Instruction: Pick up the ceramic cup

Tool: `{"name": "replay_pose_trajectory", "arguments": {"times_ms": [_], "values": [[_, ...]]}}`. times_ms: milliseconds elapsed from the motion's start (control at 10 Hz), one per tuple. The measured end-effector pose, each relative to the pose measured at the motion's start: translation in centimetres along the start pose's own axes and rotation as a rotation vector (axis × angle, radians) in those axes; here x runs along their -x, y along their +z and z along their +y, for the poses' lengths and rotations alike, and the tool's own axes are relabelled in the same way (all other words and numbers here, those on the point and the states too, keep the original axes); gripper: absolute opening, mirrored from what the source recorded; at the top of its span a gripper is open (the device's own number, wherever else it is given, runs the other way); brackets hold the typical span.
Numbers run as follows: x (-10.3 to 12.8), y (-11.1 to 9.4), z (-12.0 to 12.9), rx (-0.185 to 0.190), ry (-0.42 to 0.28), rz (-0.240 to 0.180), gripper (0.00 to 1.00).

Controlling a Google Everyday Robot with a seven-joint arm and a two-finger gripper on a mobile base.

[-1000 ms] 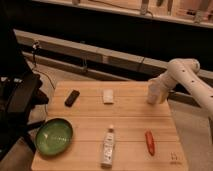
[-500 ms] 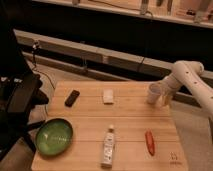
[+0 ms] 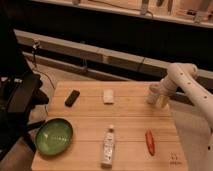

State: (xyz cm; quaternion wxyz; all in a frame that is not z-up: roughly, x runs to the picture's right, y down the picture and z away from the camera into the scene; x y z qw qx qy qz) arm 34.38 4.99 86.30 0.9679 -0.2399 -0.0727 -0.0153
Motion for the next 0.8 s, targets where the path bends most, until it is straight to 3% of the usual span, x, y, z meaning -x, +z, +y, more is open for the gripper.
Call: {"name": "replay_pose_trajectory", "arguments": {"times_ms": [200,400,500,600,800], "values": [[0.4,-0.7,-0.5,0.005,0.002,-0.002,0.77],[0.4,0.4,-0.4,0.012,-0.011,0.001,0.59],[0.3,0.7,-0.4,0.010,-0.013,0.002,0.58],[0.2,1.0,-0.4,0.008,-0.014,0.003,0.60],[0.3,0.6,-0.7,0.004,-0.014,0.005,0.78]]}}
